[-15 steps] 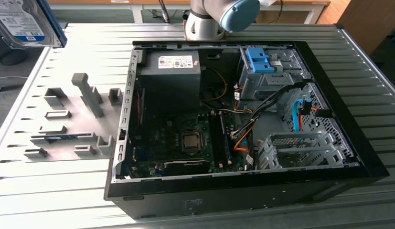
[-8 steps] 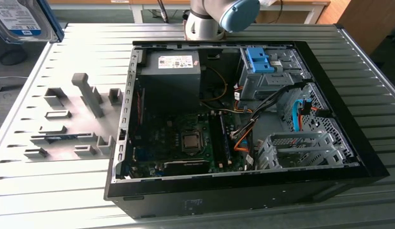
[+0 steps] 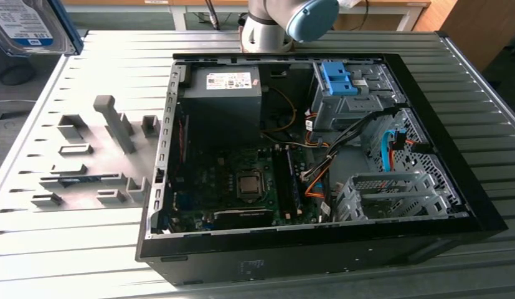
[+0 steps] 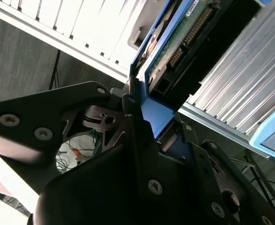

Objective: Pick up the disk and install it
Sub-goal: 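Pick up the disk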

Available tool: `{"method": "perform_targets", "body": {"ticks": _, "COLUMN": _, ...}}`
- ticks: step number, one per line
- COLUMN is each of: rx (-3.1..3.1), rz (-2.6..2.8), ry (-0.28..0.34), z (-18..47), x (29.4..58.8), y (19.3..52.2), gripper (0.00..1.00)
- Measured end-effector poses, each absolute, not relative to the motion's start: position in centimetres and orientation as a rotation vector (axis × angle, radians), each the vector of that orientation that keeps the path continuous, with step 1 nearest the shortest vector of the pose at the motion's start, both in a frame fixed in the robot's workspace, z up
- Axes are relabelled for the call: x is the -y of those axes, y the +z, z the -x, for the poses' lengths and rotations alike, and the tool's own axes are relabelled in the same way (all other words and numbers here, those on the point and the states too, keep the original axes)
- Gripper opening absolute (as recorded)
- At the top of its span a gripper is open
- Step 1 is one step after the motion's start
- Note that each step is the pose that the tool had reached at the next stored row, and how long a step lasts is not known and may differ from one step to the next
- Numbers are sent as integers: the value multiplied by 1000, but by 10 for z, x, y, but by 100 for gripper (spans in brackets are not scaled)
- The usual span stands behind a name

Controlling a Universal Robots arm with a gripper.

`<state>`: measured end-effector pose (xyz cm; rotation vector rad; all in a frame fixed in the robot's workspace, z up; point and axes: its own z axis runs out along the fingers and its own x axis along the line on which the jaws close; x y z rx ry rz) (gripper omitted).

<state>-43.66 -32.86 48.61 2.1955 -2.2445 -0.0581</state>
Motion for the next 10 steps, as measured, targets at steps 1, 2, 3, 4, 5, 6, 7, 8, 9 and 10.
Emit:
{"method": "perform_targets", "body": {"ticks": 1, "rx": 2245, "rz": -2196, "ry": -58, "z": 437, "x": 330, "y": 486, "gripper": 36}}
{"method": "perform_targets", "body": {"ticks": 2, "rx": 2245, "rz": -2196, "ry": -58, "z": 437, "x": 331, "y": 486, "gripper": 36}}
{"method": "perform_targets", "body": {"ticks": 3, "rx": 2245, "rz": -2196, "ry": -58, "z": 437, "x": 332, "y": 486, "gripper": 36}}
{"method": "perform_targets", "body": {"ticks": 4, "rx": 2245, "rz": -2196, "ry": -58, "z": 437, "x": 333, "y": 486, "gripper": 36}}
{"method": "perform_targets", "body": {"ticks": 5, "rx": 2245, "rz": -2196, "ry": -58, "z": 437, "x": 335, "y": 486, "gripper": 36}}
{"method": "perform_targets", "body": {"ticks": 6, "rx": 2245, "rz": -2196, "ry": -58, "z": 437, "x": 336, "y": 486, "gripper": 36}}
{"method": "perform_targets", "body": {"ticks": 7, "rx": 2245, "rz": -2196, "ry": -58, "z": 437, "x": 337, "y": 486, "gripper": 36}}
{"method": "perform_targets", "body": {"ticks": 8, "rx": 2245, "rz": -2196, "ry": -58, "z": 437, "x": 338, "y": 486, "gripper": 36}}
{"method": "perform_targets", "body": {"ticks": 9, "rx": 2245, "rz": -2196, "ry": -58, "z": 437, "x": 340, "y": 486, "gripper": 36}}
{"method": "perform_targets", "body": {"ticks": 10, "rx": 2245, "rz": -2196, "ry": -58, "z": 437, "x": 340, "y": 486, "gripper": 36}}
